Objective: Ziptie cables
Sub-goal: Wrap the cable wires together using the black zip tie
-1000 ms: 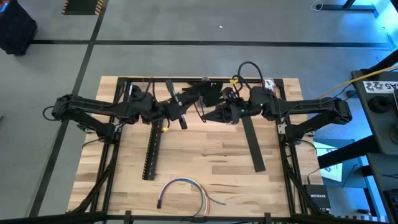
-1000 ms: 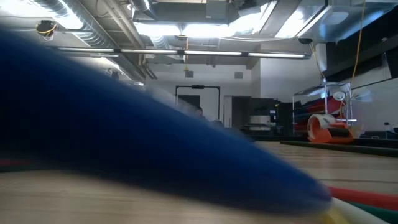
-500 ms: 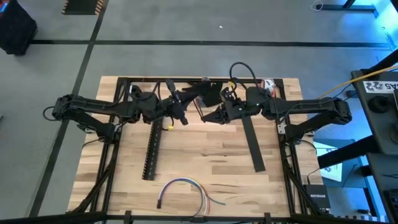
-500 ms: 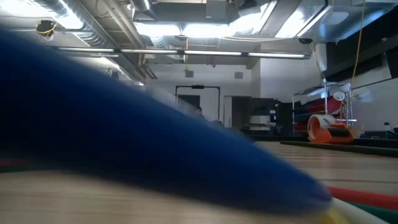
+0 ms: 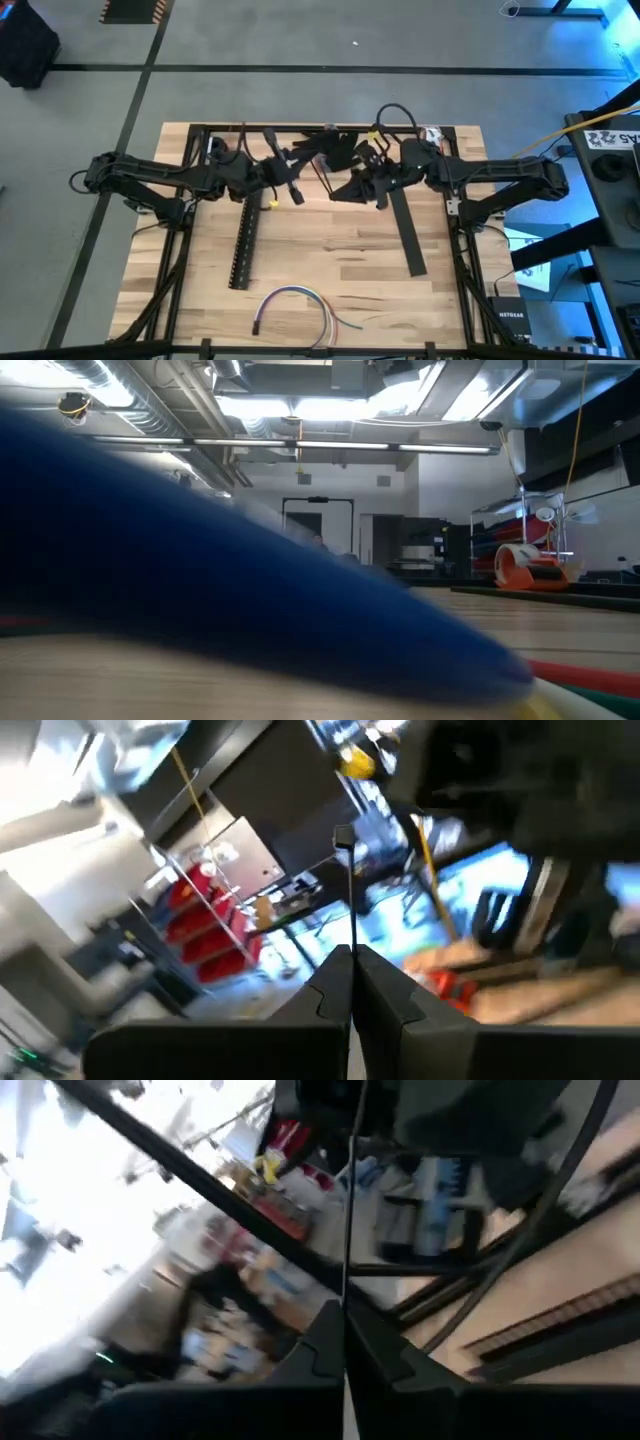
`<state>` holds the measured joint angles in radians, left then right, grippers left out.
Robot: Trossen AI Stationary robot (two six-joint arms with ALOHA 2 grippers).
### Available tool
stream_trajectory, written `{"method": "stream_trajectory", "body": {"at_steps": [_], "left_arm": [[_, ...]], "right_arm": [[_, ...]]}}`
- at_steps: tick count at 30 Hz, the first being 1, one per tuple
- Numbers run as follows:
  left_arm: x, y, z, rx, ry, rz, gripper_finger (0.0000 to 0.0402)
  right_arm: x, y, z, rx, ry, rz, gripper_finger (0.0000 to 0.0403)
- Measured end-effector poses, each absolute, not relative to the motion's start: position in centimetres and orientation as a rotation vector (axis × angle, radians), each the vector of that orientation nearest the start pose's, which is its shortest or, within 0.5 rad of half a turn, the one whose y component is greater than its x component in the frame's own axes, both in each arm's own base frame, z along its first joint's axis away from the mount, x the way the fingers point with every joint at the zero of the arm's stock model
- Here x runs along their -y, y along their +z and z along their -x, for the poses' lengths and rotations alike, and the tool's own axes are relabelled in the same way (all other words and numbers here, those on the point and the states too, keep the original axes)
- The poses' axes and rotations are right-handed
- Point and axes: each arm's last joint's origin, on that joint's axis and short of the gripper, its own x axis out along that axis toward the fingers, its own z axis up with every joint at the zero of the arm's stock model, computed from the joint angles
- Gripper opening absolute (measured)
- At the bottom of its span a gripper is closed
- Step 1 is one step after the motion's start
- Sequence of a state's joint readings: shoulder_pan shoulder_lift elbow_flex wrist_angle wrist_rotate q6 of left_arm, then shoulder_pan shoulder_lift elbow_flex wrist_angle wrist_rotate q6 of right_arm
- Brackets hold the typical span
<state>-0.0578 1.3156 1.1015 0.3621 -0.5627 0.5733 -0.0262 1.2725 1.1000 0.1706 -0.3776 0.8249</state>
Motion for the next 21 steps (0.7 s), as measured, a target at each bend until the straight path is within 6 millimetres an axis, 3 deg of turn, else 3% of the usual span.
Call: {"method": "stream_trajectory", "body": {"at_steps": [6,11,21], "left_arm": [[0.0,38.1,-29.7,0.073,0.531,-0.267,0.0000],[-0.9,38.6,-29.6,0.173,0.551,-0.090,0.0000],[-1.5,38.5,-29.6,0.184,0.558,-0.012,0.0000]], "right_arm": [[-0.2,36.9,-28.7,-0.139,0.295,-0.538,0.0000],[-0.3,36.3,-28.6,-0.194,0.313,-0.480,0.0000],[-0.3,35.8,-28.6,-0.237,0.334,-0.387,0.0000]]}}
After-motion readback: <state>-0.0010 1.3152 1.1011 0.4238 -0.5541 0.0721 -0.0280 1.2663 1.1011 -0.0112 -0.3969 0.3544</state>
